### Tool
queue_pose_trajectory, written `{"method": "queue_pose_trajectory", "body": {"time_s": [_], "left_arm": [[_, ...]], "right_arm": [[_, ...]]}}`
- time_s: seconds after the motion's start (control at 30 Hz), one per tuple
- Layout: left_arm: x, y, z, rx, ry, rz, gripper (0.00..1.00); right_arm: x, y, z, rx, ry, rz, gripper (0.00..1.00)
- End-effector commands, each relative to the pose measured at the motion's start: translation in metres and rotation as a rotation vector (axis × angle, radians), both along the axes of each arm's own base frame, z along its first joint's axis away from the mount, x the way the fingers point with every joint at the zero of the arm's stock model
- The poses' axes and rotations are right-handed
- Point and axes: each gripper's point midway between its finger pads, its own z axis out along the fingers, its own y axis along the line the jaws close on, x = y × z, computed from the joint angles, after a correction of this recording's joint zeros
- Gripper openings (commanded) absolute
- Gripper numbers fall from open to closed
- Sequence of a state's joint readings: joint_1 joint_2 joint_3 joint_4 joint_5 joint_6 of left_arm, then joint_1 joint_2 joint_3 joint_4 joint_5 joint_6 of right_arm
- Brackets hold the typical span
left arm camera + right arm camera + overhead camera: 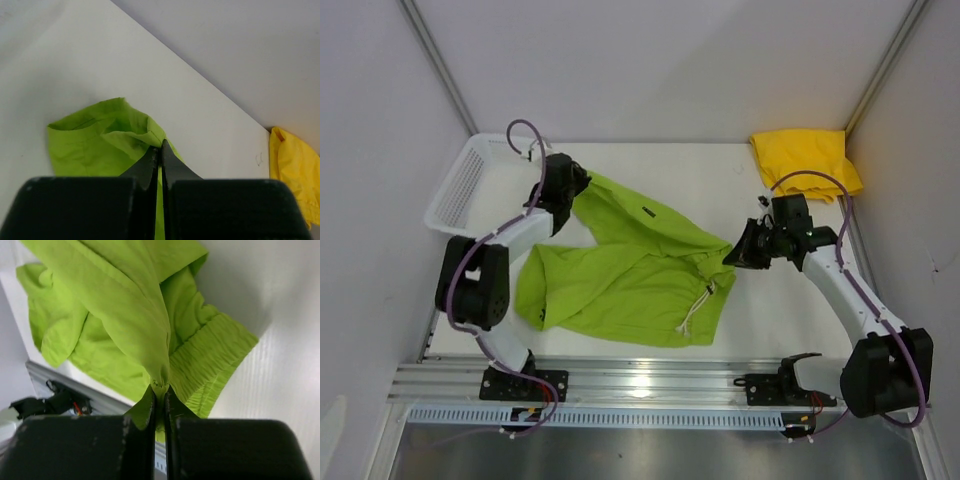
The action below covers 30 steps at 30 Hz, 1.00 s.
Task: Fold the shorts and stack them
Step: Flatten the shorts out
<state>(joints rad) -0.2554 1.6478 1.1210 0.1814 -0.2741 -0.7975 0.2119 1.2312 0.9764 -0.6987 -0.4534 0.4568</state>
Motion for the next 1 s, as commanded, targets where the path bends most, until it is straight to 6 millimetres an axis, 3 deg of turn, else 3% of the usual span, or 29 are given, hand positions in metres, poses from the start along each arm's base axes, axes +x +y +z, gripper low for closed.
{"method": "queue_pose_trajectory", "body": {"time_s": [0.0,0.13,0.17,0.2,0.23,0.27,0.3,0.4,0.47,0.5,0.53,0.57,0.6,0.63,0.67,0.73,0.83,0.87,0.97], "left_arm": [[0.036,-0.018,0.043,-0.123,-0.243,-0.005,0.00],[0.065,-0.030,0.041,-0.152,-0.299,-0.016,0.00],[0.072,-0.033,0.027,-0.149,-0.291,-0.022,0.00],[0.080,-0.036,0.039,-0.161,-0.326,-0.026,0.00],[0.085,-0.040,0.039,-0.168,-0.334,-0.037,0.00],[0.092,-0.043,0.025,-0.177,-0.328,-0.043,0.00],[0.103,-0.048,0.042,-0.191,-0.376,-0.055,0.00],[0.124,-0.065,0.033,-0.223,-0.409,-0.102,0.00],[0.135,-0.077,0.046,-0.258,-0.476,-0.137,0.01],[0.142,-0.085,0.058,-0.273,-0.515,-0.150,0.11],[0.154,-0.092,0.053,-0.269,-0.531,-0.169,0.32],[0.162,-0.099,0.062,-0.265,-0.536,-0.188,0.79],[0.168,-0.102,0.055,-0.263,-0.508,-0.194,0.99],[0.174,-0.105,0.044,-0.259,-0.473,-0.195,0.99],[0.178,-0.106,0.064,-0.243,-0.495,-0.204,0.99],[0.174,-0.104,0.076,-0.212,-0.509,-0.210,0.99],[0.154,-0.087,0.108,-0.145,-0.539,-0.193,0.99],[0.142,-0.082,0.133,-0.103,-0.550,-0.203,0.99],[0.116,-0.070,0.151,-0.010,-0.432,-0.223,0.99]], "right_arm": [[0.039,-0.017,0.007,-0.030,-0.127,-0.118,0.00],[0.071,-0.037,-0.008,-0.107,-0.133,-0.208,0.00],[0.083,-0.043,-0.003,-0.137,-0.154,-0.236,0.00],[0.089,-0.047,-0.003,-0.157,-0.156,-0.246,0.00],[0.095,-0.051,-0.004,-0.186,-0.163,-0.260,0.00],[0.108,-0.063,-0.006,-0.232,-0.165,-0.305,0.00],[0.114,-0.069,-0.006,-0.251,-0.170,-0.329,0.00],[0.135,-0.102,-0.013,-0.343,-0.171,-0.460,0.00],[0.145,-0.119,-0.017,-0.379,-0.178,-0.541,0.00],[0.152,-0.126,-0.023,-0.386,-0.163,-0.582,0.07],[0.156,-0.131,-0.025,-0.401,-0.161,-0.609,0.51],[0.159,-0.140,-0.028,-0.435,-0.154,-0.644,0.77],[0.163,-0.143,-0.034,-0.452,-0.117,-0.666,0.99],[0.166,-0.144,-0.035,-0.462,-0.106,-0.668,1.00],[0.168,-0.142,-0.035,-0.453,-0.101,-0.658,0.99],[0.170,-0.138,-0.029,-0.438,-0.122,-0.644,0.99],[0.162,-0.126,-0.009,-0.401,-0.199,-0.603,0.99],[0.159,-0.122,-0.003,-0.397,-0.215,-0.591,0.99],[0.141,-0.102,0.012,-0.379,-0.249,-0.499,0.99]]}}
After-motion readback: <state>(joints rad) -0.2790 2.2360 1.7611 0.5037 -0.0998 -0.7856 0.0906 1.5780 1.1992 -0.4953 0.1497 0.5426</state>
